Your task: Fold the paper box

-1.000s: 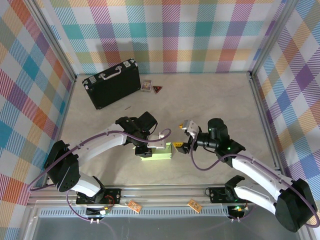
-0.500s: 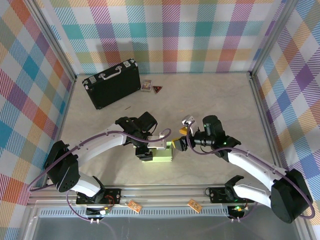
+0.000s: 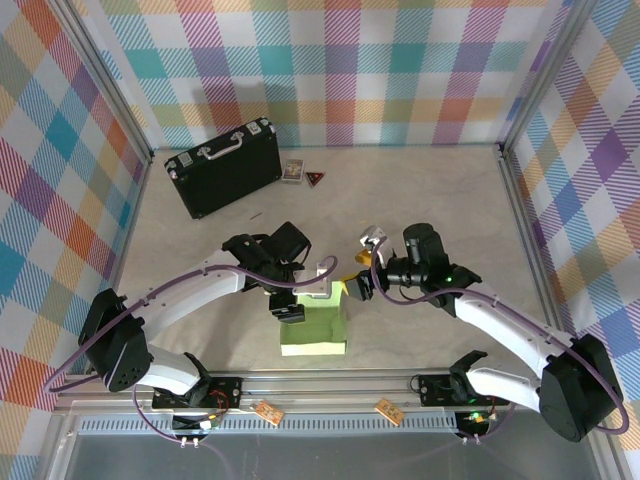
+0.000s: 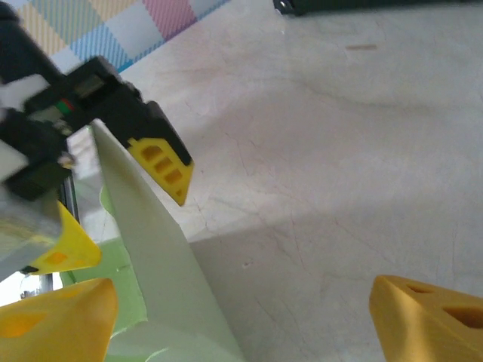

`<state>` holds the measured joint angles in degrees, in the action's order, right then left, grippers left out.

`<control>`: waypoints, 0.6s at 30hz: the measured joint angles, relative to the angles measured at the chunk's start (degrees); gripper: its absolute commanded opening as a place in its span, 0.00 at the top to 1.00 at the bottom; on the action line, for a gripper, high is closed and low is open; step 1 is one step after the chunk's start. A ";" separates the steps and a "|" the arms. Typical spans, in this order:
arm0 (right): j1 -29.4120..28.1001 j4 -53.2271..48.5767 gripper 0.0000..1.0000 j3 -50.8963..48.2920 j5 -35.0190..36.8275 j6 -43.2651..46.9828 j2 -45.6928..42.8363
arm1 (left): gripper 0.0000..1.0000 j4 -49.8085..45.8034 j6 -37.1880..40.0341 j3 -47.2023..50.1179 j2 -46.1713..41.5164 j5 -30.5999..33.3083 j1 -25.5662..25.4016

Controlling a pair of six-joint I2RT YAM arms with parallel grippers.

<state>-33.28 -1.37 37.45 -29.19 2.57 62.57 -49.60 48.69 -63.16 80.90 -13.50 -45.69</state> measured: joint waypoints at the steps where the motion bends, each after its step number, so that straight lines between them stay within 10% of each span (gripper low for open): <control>1: 0.00 -0.13 0.10 0.33 -0.87 1.79 -0.15 | 0.33 0.00 0.02 0.00 0.00 0.00 0.02; 18: 0.00 -1.99 0.13 2.95 -1.29 8.90 -1.68 | 0.68 0.44 -2.01 0.00 1.66 2.03 -0.02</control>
<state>-33.28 -3.36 40.40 -30.48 11.46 60.88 -49.17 46.68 -63.16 82.56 -11.46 -45.71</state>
